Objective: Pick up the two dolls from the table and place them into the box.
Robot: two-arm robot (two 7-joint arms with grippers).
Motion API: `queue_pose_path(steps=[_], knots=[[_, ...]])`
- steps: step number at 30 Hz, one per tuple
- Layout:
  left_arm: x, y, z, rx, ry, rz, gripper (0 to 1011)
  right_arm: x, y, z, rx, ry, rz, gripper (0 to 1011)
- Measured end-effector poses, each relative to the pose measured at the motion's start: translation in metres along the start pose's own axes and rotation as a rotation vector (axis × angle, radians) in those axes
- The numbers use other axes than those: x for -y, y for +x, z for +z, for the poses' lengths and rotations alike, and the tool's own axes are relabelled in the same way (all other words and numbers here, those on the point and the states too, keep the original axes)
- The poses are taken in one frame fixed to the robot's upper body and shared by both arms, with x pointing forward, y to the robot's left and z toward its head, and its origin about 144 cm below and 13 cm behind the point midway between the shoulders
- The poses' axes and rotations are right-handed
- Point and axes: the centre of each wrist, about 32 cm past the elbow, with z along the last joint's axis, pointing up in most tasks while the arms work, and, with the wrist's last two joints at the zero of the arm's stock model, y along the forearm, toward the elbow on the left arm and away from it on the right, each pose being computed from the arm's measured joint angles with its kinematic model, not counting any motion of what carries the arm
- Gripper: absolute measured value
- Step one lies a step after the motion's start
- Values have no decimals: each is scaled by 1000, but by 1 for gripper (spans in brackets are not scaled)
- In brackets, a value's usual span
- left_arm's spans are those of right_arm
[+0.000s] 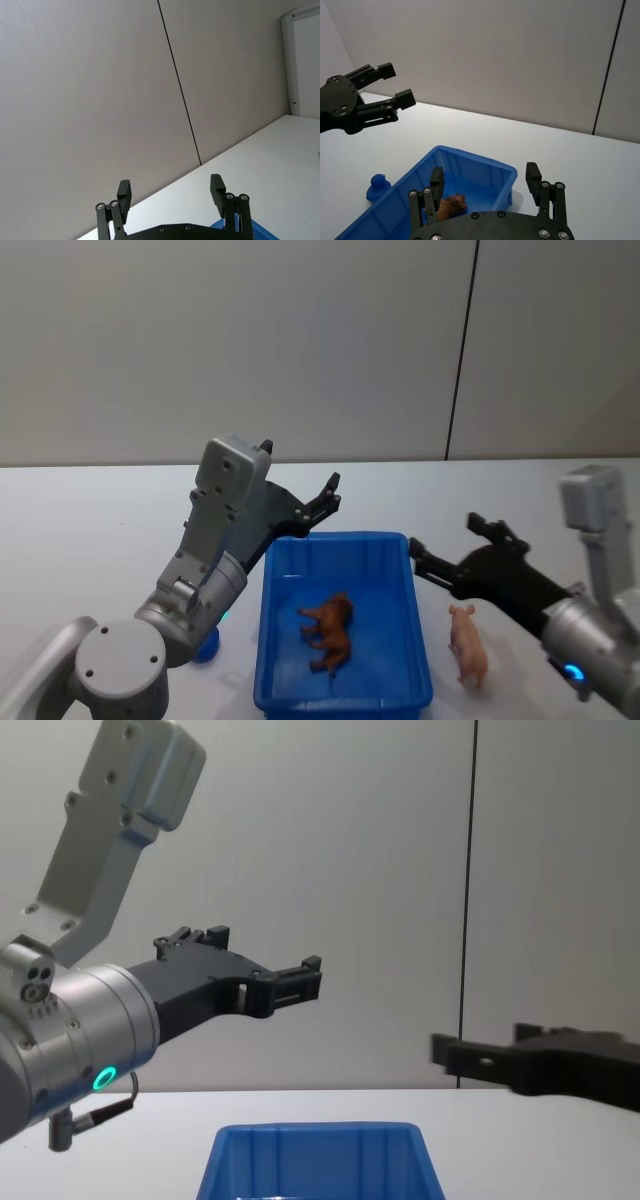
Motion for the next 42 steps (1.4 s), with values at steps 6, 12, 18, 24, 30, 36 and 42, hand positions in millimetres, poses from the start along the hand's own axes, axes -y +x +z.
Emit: queue_pose_path(steps=[6,12,18,24,30,36,42], knots=[[0,0,0,0,0,0,1001,23,14,5,-14,-23,13,1001],[0,0,0,0,0,0,1001,45,24,8,-24,-75,39,1001],[0,0,0,0,0,0,1001,56,27,9,-19,-116,38,1001],[0,0,0,0,0,0,1001,65,30,8,5,-169,1,1001],[0,0,0,0,0,0,1001,70,29,3,41,-223,-51,1001],[0,0,0,0,0,0,1001,68,26,-7,65,-272,-80,1001],[0,0,0,0,0,0,1001,62,21,-16,71,-304,-85,1001]])
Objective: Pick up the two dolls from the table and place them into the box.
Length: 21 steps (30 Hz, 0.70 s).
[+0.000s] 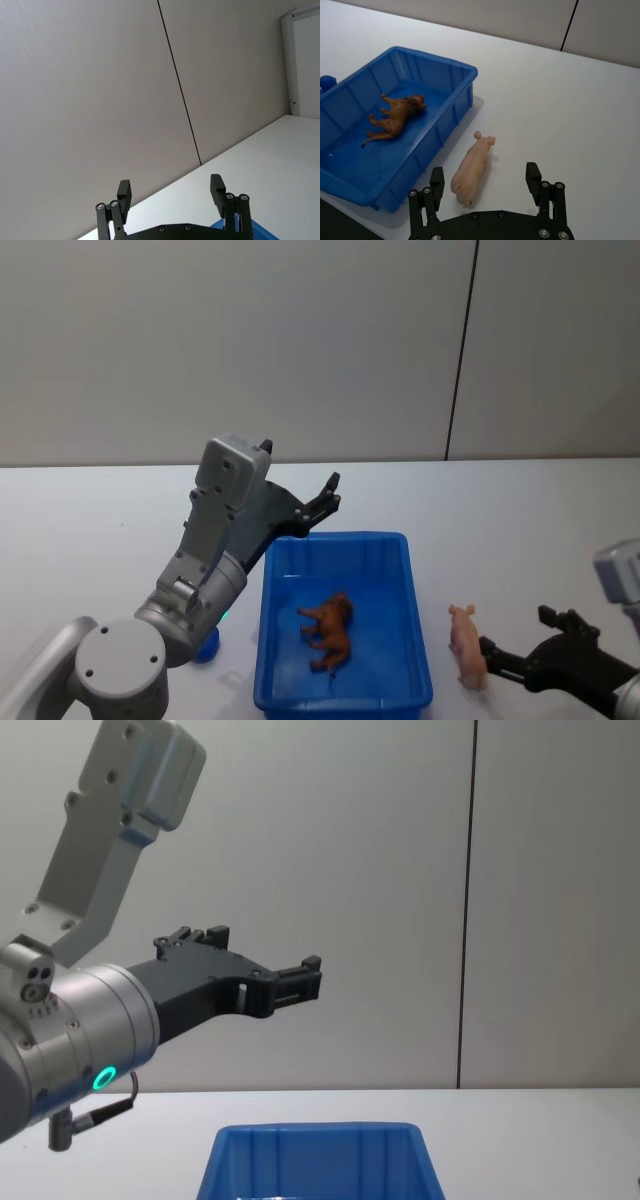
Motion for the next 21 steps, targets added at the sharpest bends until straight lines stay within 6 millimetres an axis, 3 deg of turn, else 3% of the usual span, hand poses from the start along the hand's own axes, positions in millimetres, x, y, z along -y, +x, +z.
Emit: queue_pose_path(steps=[21], knots=[[0,0,0,0,0,0,1001,-41,-19,-20,-4,-85,-54,1001]])
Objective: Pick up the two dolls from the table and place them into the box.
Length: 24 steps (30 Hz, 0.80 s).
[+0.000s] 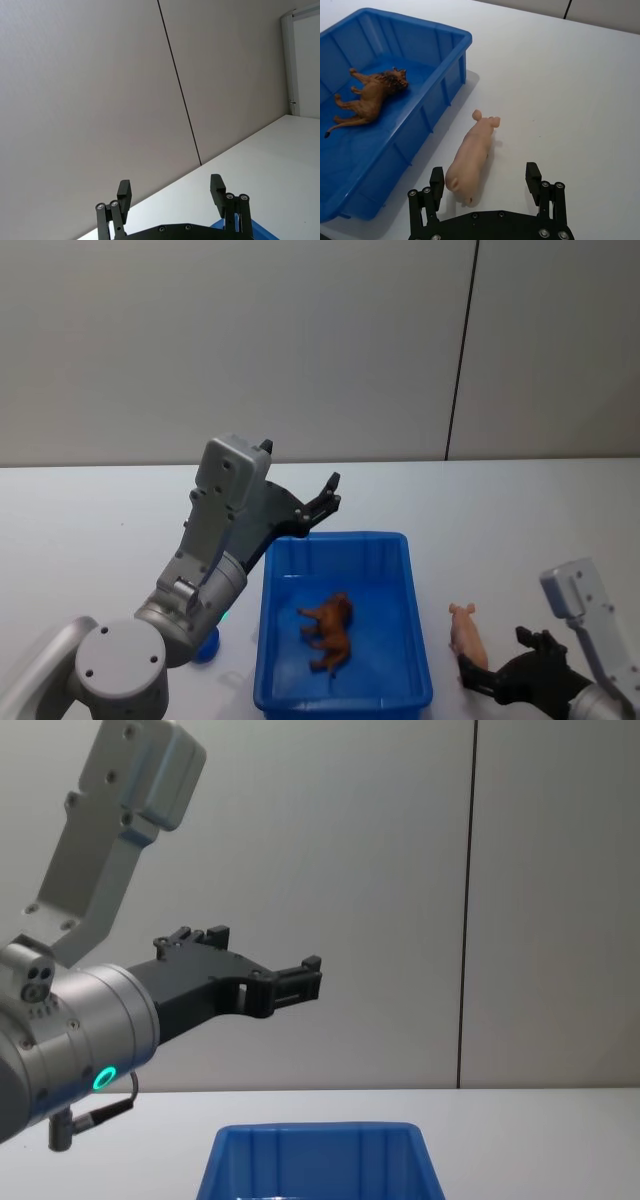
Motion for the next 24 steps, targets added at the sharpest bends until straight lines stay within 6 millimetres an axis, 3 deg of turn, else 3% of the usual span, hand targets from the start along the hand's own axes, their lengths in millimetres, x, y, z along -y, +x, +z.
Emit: queue_pose_path(steps=[16,24], knots=[[0,0,0,0,0,0,1001,-23,-14,-5,16,-12,25,994],[0,0,0,0,0,0,1001,-27,-17,-6,21,-13,32,817]])
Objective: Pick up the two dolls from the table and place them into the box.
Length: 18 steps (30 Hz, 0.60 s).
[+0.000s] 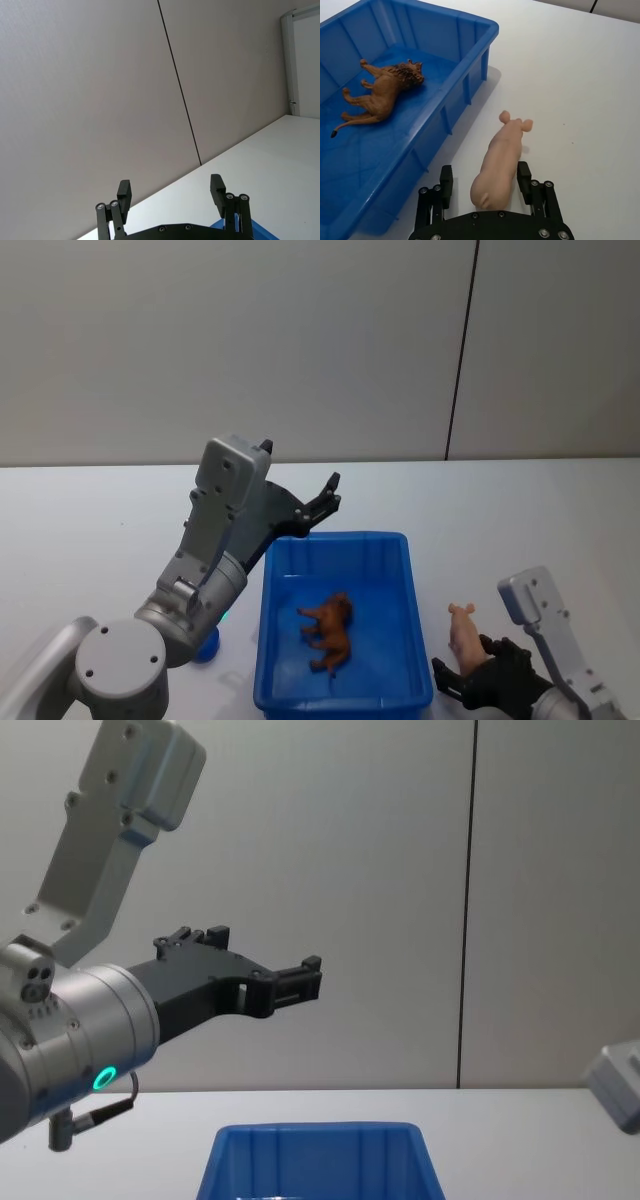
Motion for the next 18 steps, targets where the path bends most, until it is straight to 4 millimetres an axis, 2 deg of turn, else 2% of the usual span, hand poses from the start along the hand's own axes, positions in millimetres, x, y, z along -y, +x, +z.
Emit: queue_pose_path(steps=[2,4,6,7,8,13,18], knots=[[0,0,0,0,0,0,1001,-1,-1,0,1,0,2,731],[0,0,0,0,0,0,1001,-1,-1,0,1,0,3,707],[0,0,0,0,0,0,1001,-2,-2,0,2,0,4,617],[0,0,0,0,0,0,1001,-3,-2,-1,2,0,4,617],[0,0,0,0,0,0,1001,-3,-2,-1,3,0,5,550],[0,0,0,0,0,0,1001,-4,-3,-1,4,0,6,409],[0,0,0,0,0,0,1001,-3,-2,-1,5,6,2,382]])
